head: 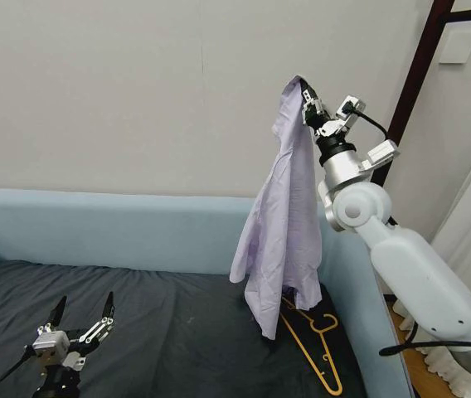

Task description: Pick up the clothes from the sofa and hang them on the clothes hanger.

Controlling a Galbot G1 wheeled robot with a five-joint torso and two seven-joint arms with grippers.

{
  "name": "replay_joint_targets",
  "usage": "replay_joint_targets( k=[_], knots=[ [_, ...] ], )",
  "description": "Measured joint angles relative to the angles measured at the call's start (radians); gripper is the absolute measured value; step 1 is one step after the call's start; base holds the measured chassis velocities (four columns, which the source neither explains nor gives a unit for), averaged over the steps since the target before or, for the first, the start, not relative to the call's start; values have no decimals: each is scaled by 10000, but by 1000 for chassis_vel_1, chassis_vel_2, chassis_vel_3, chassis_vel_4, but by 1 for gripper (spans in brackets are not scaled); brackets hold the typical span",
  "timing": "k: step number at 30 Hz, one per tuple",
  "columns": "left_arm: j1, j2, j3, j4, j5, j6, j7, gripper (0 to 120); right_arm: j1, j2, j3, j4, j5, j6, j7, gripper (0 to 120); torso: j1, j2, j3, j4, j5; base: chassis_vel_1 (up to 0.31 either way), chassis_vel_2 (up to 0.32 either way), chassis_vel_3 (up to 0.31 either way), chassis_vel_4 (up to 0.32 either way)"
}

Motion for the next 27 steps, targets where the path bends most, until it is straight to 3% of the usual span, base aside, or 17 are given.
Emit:
replay_joint_targets(
  k=[3,5,7,11,20,23,24,27],
  knots=[
    [-1,18,-7,-13,-16,5,-3,100,-1432,-233,55,508,-522,-99,-134,0,0,-1,1,-5,8,0,0,0,0],
    [-57,92,-42,-30,-74,15,-4,100,-3209,-504,191,924,-1189,-187,-442,0,-1,0,-1,-9,0,0,0,0,0],
    [-113,121,-77,117,-112,-29,-6,100,-4674,-625,157,750,-2080,-199,-576,0,-2,1,-1,-10,7,0,0,0,0],
    [-139,136,-46,340,-91,-58,-15,100,-6037,-583,-12,-248,-3668,-190,-337,0,-2,1,0,-4,-1,0,0,0,0],
    [-197,267,-148,736,13,-37,-140,100,-7112,-302,291,-959,-5428,-875,1283,0,-2,1,-1,-2,-1,0,0,0,0],
    [-173,313,-240,746,-34,-46,-150,100,-7301,-162,496,-843,-6237,-2098,2866,0,-1,0,0,-1,0,0,0,0,0],
    [-173,313,-240,746,-34,-46,-150,100,-7301,-162,496,-843,-6237,-2098,2866,0,-1,0,0,-1,0,0,0,0,0],
    [-200,441,-387,756,-150,-46,-157,100,-7594,-167,590,-429,-6801,-3511,3940,4,-1,1,0,-3,-1,0,0,0,0]
  ],
)
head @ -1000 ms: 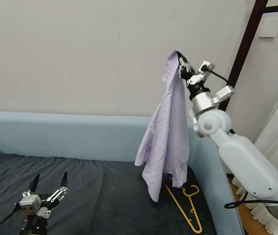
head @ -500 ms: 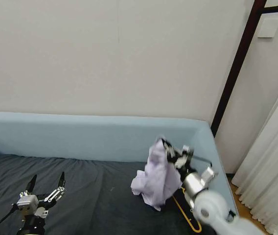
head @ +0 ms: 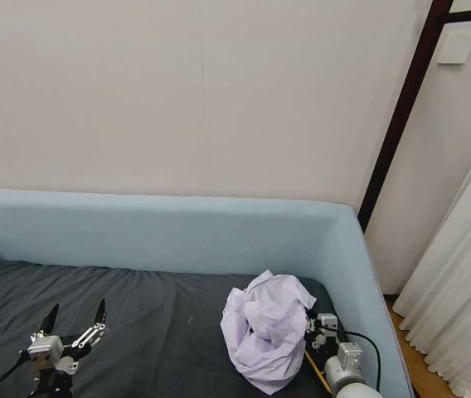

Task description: Pick up the clothes from the sofa and hang them on the clothes hanger.

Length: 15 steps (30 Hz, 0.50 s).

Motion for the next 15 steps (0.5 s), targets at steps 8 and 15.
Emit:
replay_joint_targets(
  k=[8,15],
  knots=[
    [-28,115,-85,68,-91,2,-5,100,-471,-171,-49,1615,-682,-2692,2633,32,0,0,0,3,1,0,0,0,0],
    [-115,123,-96,183,-93,5,-7,100,-1004,-717,377,3376,-363,-2939,2231,58,0,0,0,-5,-2,0,0,0,0]
  ],
)
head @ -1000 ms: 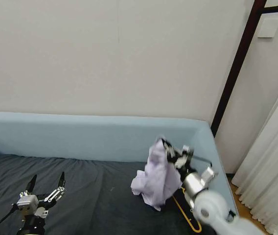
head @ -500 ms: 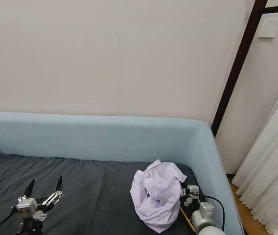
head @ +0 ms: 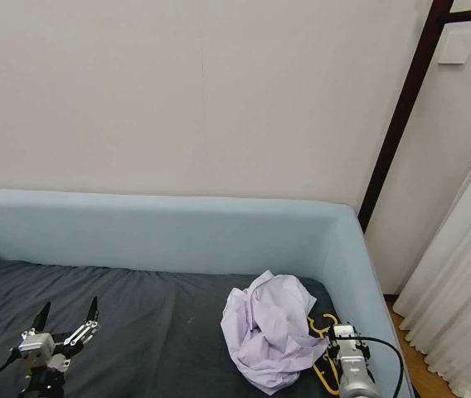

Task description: Pick up the clothes from the sofa and hang them on the clothes hanger.

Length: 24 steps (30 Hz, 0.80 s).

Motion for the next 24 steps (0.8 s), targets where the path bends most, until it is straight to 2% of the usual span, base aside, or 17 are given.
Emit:
replay_joint_targets(
  k=[1,5,6,8,10,15,23,24],
  knots=[
    [0,0,0,0,0,0,0,100,0,0,0,0,0,0,0,58,0,0,0,0,0,0,0,0,0],
    [23,-95,-23,-11,41,0,-3,100,1070,232,-332,-1320,-30,1648,-2414,76,1,0,2,8,0,0,0,0,0],
    [23,-95,-23,-11,41,0,-3,100,1070,232,-332,-1320,-30,1648,-2414,76,1,0,2,8,0,0,0,0,0],
    [61,-115,-75,-34,70,-1,4,100,1865,602,-636,-3086,-926,2910,-4563,86,2,-1,2,6,3,0,0,0,0],
    [76,-147,-114,-61,98,-1,7,100,2527,1038,-939,-4582,-1610,3675,-6002,95,2,-2,3,6,8,0,0,0,0],
    [158,-256,-134,-140,200,15,6,100,3498,1833,-1497,-6379,-2376,3798,-6570,100,2,-2,3,6,3,0,0,0,0],
    [304,-306,-261,-321,223,42,8,100,4068,2540,-1835,-7515,-3145,3497,-6647,99,2,-1,1,6,1,0,0,0,0],
    [323,-329,-267,-342,227,42,9,100,4087,2629,-1870,-7704,-3398,3507,-6632,95,2,-1,2,5,1,0,0,0,0]
  ],
)
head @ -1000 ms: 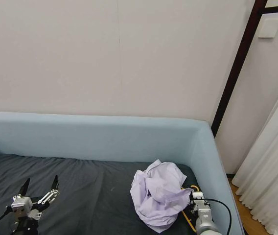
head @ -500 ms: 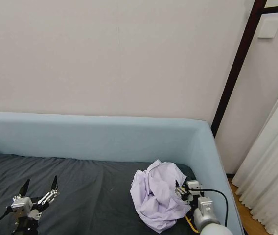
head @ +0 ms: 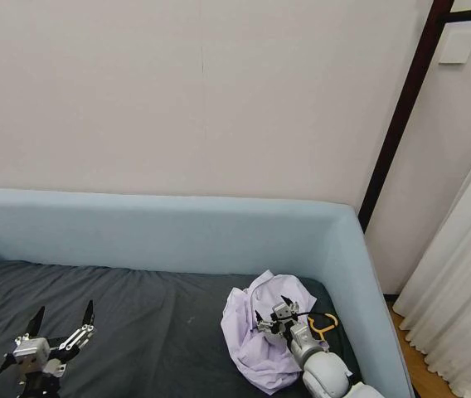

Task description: Pick up the clothes from the sofa and hang them on the clothes hanger.

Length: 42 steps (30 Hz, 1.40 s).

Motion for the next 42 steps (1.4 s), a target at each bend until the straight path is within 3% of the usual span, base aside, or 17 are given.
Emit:
replay_joint_targets(
  k=[8,11,12,22,29,37,42],
  knots=[
    [23,-269,95,-27,168,-4,2,100,-61,563,-88,-640,-1592,-584,504,67,0,0,-1,0,1,0,0,0,0],
    [20,-292,105,-29,184,-5,2,100,-62,638,-59,-703,-1782,-704,643,66,0,0,-1,1,1,0,0,0,0],
    [11,-295,113,-29,188,-6,2,100,-62,679,-12,-762,-1907,-775,763,60,0,0,-1,0,1,0,0,0,0],
    [-85,-244,167,71,190,-13,0,100,-49,733,190,-879,-2056,-934,926,29,0,0,-1,0,1,0,0,0,0],
    [-224,-164,274,252,178,-16,-3,100,-140,652,389,-664,-1574,-327,1009,1,-1,0,-1,0,1,0,0,0,0],
    [-324,-71,377,368,136,-42,-5,100,-205,582,750,-423,-1010,525,1116,0,-1,0,-1,-1,2,0,0,0,0],
    [-396,-38,496,440,107,-101,-10,100,133,267,1227,487,1562,2553,239,0,-1,0,-1,-1,3,0,0,0,0]
  ],
)
